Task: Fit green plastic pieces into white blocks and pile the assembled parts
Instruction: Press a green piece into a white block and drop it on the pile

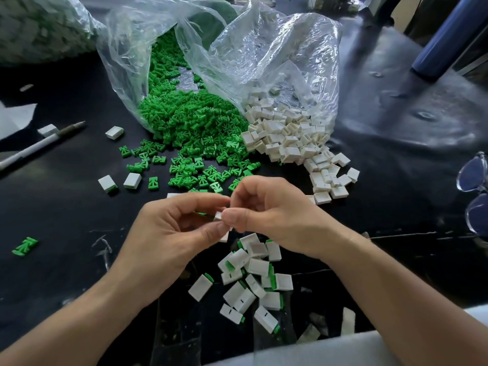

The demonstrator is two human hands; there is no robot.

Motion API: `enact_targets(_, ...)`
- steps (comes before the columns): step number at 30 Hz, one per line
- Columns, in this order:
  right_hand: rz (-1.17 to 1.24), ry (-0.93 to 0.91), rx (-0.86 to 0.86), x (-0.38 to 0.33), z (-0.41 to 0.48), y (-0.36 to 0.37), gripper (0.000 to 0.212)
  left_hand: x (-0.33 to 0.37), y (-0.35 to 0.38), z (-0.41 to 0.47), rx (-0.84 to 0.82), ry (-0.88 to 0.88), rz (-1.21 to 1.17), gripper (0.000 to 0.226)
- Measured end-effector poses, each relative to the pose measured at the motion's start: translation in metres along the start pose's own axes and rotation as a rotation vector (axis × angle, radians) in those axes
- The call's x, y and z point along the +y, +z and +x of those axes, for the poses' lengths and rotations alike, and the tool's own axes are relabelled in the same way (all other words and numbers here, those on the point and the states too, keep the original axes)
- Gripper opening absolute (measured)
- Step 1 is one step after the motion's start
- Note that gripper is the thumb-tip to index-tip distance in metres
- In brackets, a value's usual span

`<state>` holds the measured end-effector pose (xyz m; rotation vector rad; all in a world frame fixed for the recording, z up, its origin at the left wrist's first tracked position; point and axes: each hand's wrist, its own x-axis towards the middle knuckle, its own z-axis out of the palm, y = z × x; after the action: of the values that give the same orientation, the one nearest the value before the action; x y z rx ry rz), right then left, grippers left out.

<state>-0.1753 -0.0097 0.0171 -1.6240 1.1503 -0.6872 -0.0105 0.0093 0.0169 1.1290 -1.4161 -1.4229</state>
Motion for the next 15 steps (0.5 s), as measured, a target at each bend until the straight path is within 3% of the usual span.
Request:
enact_targets(5, -0.022, -0.006, 0.019, 0.003, 0.002, -0.001, 0.016, 0.001, 0.000, 0.000, 0.024, -0.025, -0.001, 0.018)
enact_targets(9, -0.338, -0.055, 0.248, 0.011, 0.006, -0.004, 0.012, 0.002, 0.000, 0.001, 0.051, -0.035, 0.021, 0.023)
enact_targets(11, -0.510, -0.042, 0.342, 0.016, 0.009, -0.007, 0.021, 0.002, 0.000, 0.001, 0.061, -0.043, 0.016, 0.022)
enact_targets(15, -0.676, -0.008, 0.334, 0.024, 0.016, -0.011, 0.038, 0.004, -0.001, -0.001, 0.064, -0.042, 0.013, 0.025)
